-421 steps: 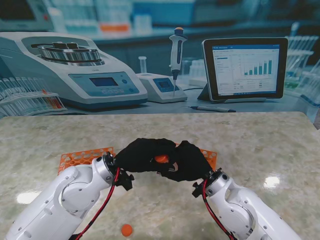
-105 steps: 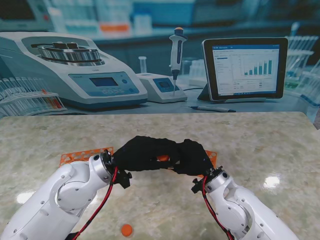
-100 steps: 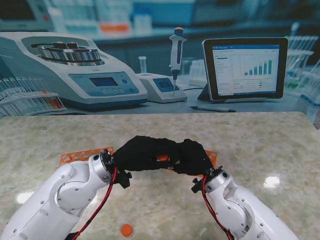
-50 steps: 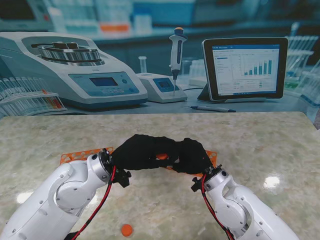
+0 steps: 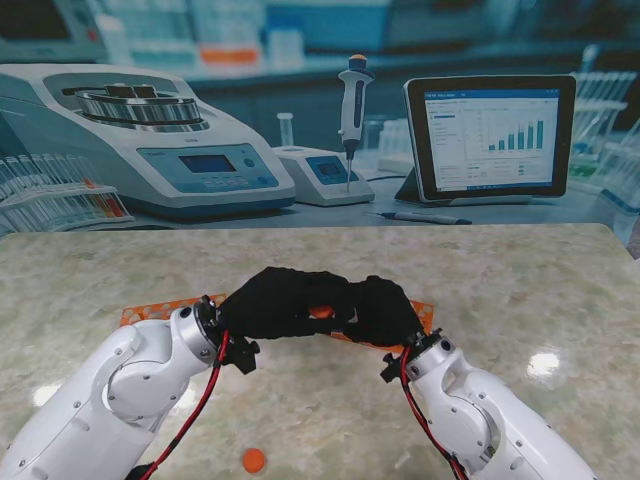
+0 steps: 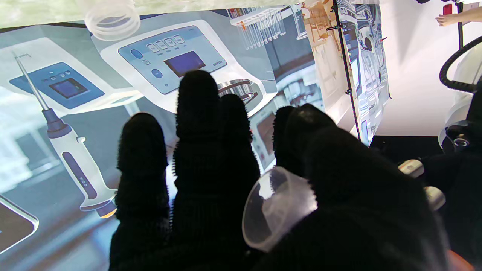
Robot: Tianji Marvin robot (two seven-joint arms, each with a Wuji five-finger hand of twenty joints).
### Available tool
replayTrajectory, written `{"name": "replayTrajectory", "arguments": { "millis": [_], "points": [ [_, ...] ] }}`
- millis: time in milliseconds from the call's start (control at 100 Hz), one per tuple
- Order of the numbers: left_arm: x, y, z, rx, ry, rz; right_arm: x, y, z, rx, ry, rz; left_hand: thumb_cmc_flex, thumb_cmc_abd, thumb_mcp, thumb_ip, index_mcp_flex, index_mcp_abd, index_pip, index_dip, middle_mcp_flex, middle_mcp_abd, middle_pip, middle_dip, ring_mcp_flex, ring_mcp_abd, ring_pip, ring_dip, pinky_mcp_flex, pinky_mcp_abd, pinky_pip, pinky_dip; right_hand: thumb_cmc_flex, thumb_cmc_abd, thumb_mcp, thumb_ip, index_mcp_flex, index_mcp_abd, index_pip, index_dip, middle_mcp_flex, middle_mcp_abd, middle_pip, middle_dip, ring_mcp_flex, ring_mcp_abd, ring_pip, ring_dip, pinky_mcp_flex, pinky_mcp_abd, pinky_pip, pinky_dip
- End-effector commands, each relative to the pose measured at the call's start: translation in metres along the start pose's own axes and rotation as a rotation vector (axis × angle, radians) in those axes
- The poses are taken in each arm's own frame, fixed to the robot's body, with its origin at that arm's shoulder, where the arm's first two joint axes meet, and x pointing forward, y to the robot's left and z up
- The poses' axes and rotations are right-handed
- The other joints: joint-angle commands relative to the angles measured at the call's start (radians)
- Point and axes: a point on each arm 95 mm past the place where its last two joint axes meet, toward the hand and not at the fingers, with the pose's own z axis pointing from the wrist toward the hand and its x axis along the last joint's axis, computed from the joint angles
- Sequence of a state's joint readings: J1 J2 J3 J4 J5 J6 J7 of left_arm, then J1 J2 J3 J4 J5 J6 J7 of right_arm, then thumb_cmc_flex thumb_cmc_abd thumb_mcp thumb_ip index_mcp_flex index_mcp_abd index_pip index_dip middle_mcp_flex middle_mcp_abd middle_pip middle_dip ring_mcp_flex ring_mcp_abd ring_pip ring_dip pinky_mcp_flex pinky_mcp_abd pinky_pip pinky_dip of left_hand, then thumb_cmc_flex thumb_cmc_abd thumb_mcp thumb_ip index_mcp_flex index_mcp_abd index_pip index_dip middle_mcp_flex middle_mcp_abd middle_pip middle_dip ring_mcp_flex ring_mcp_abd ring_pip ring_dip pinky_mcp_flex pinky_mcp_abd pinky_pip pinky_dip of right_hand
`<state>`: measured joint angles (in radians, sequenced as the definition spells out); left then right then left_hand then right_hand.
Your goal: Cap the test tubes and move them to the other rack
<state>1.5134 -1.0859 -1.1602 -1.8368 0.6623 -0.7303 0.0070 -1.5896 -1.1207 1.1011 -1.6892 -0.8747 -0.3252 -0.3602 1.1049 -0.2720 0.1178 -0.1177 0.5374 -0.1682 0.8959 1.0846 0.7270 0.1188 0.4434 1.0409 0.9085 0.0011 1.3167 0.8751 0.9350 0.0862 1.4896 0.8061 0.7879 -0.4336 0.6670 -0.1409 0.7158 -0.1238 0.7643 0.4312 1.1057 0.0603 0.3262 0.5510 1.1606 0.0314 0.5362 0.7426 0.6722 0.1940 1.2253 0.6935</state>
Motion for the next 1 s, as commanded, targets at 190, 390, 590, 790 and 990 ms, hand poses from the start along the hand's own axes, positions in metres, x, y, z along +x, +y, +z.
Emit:
{"name": "replayTrajectory", "arguments": {
  "millis": [190,390,590,790,990],
  "points": [
    [0.004,0.001,0.003,0.001,0.006,-0.013,-0.001,-0.001,0.000,-0.025,0.001,0.002,0.186,0.171,0.390,0.071,0.159,-0.083,0.331,0.149,0.113,-0.103,0.250,0.072,0.032,-0.250,-0.055,0.027,0.035,0.007,-0.002,0.047,0.125,0.193,0.120,0.005,0.089,-0.059,-0.024,0.239,0.078,-0.006,0.168,0.095,0.140,-0.091,0.158,0.091,0.132,-0.024,0.077,0.004],
    [0.004,0.002,0.002,0.000,-0.005,-0.026,0.001,-0.001,0.001,-0.043,0.006,0.009,0.186,0.148,0.368,0.071,0.151,-0.037,0.207,0.000,0.121,-0.083,0.173,0.066,0.061,-0.180,-0.126,0.114,0.022,0.016,0.003,0.058,0.100,0.216,0.150,-0.009,0.107,-0.091,0.008,0.347,0.106,-0.039,0.258,0.191,0.156,-0.143,0.312,0.136,0.199,-0.029,0.102,0.034],
    [0.003,0.004,0.002,-0.020,-0.009,-0.042,0.003,0.001,0.001,-0.060,0.018,0.010,0.186,0.091,0.301,0.086,0.136,-0.004,0.028,-0.212,0.132,-0.070,0.029,0.049,0.067,-0.162,-0.225,0.163,-0.017,0.012,-0.011,0.043,0.086,0.222,0.162,-0.016,0.117,-0.111,0.020,0.390,0.125,-0.052,0.270,0.214,0.160,-0.160,0.375,0.133,0.234,-0.037,0.104,0.051],
    [0.002,0.004,0.000,-0.044,-0.012,-0.034,0.005,0.003,0.001,-0.075,0.033,0.009,0.186,0.049,0.168,0.124,0.120,0.001,-0.077,-0.355,0.159,-0.075,-0.111,0.074,0.058,-0.098,-0.318,0.178,-0.061,0.030,-0.049,0.021,0.084,0.222,0.159,-0.018,0.121,-0.118,0.018,0.403,0.133,-0.054,0.273,0.222,0.159,-0.166,0.404,0.128,0.248,-0.042,0.102,0.062],
    [0.000,0.006,-0.001,-0.065,-0.019,-0.014,0.009,0.005,0.001,-0.089,0.048,0.016,0.172,0.022,0.077,0.181,0.116,-0.023,-0.095,-0.407,0.169,-0.085,-0.190,0.100,0.023,-0.095,-0.403,0.158,-0.108,0.052,-0.130,-0.016,0.084,0.218,0.156,-0.020,0.122,-0.116,0.011,0.403,0.137,-0.055,0.264,0.222,0.158,-0.165,0.411,0.118,0.253,-0.048,0.099,0.070]
  ]
}}
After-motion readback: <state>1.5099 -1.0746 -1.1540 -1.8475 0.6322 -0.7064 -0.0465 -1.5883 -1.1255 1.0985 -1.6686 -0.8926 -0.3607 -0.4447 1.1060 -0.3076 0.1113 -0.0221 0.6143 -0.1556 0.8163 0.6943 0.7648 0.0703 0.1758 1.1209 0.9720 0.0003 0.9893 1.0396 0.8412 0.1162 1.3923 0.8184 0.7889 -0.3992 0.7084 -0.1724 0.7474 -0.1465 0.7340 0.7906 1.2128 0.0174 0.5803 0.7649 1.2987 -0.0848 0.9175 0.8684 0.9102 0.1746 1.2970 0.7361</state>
